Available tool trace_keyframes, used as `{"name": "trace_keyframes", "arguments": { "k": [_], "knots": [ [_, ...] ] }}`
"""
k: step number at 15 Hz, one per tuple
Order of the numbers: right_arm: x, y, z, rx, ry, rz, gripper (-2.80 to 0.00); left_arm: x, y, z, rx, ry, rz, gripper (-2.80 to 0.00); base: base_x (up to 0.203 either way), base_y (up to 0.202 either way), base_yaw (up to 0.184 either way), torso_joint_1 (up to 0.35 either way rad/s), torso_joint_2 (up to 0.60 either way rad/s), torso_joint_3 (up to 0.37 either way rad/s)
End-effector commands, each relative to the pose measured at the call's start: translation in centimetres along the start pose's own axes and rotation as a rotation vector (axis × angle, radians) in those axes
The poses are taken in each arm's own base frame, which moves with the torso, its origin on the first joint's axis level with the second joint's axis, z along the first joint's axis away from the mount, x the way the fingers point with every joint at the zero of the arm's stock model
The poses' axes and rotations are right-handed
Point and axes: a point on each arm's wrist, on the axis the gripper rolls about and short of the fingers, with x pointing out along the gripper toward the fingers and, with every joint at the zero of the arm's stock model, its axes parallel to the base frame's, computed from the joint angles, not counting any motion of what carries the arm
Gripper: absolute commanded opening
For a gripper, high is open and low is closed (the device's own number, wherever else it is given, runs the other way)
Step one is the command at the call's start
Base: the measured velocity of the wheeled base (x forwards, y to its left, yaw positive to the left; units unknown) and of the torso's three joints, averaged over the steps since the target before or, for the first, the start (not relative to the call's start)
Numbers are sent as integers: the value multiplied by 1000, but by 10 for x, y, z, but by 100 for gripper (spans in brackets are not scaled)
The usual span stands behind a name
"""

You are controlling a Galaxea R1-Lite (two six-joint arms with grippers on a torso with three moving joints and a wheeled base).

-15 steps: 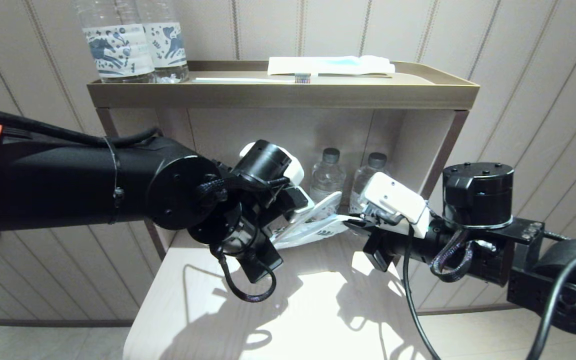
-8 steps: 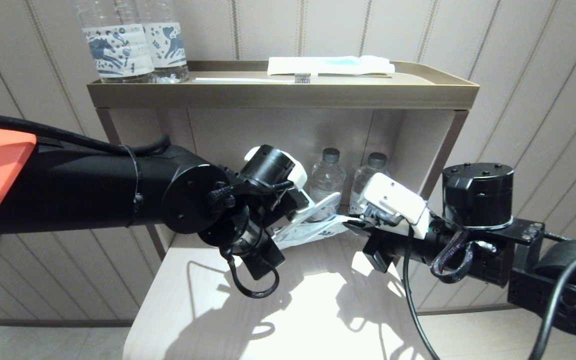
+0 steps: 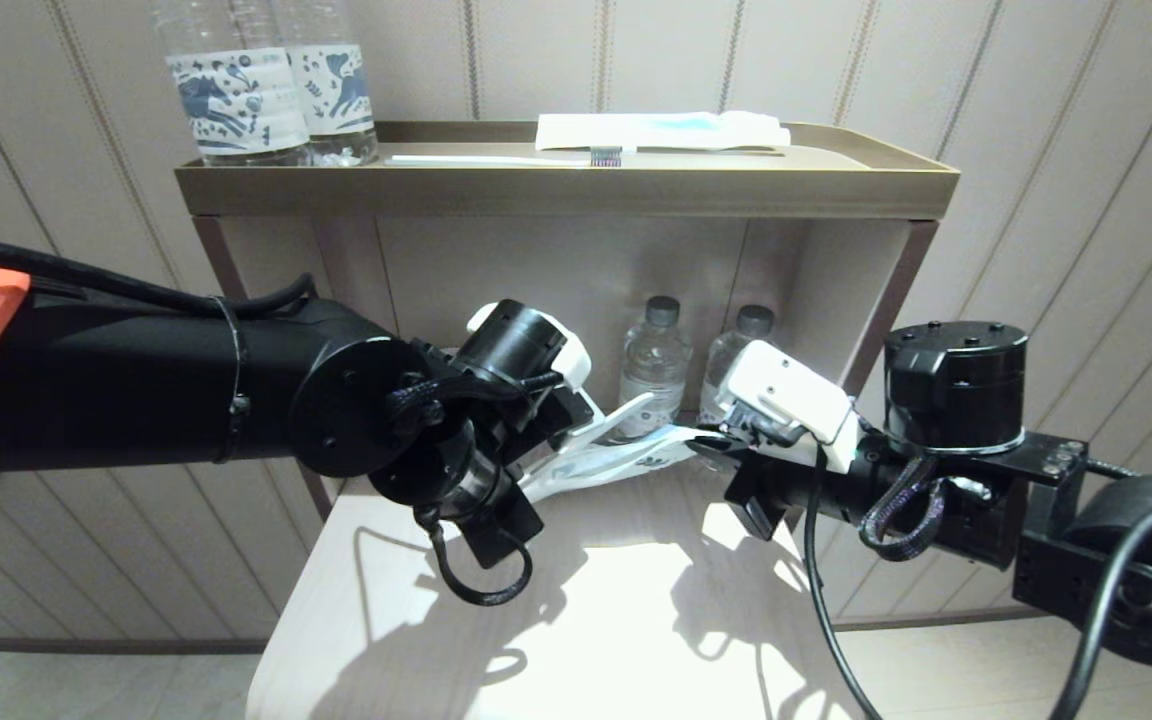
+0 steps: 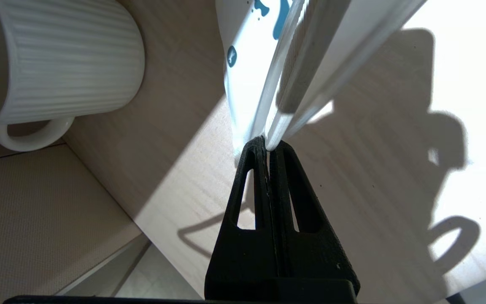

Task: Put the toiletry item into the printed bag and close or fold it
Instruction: Place the comb into the storage bag

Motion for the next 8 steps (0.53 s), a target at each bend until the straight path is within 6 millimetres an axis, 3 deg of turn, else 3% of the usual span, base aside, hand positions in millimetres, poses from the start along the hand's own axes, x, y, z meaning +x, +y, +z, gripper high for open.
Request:
{"name": "trace_keyframes", "arguments": {
  "k": [1, 8],
  "knots": [
    [1, 0, 0, -3, -4, -1, -280, -8, 1, -5, 1, -7, 4, -280, 0, 0, 0, 0, 0, 0],
    [3, 1, -1, -3, 3, 3, -280, 6, -13, -17, 123, -74, 25, -280, 0, 0, 0, 0, 0, 0]
  ]
}}
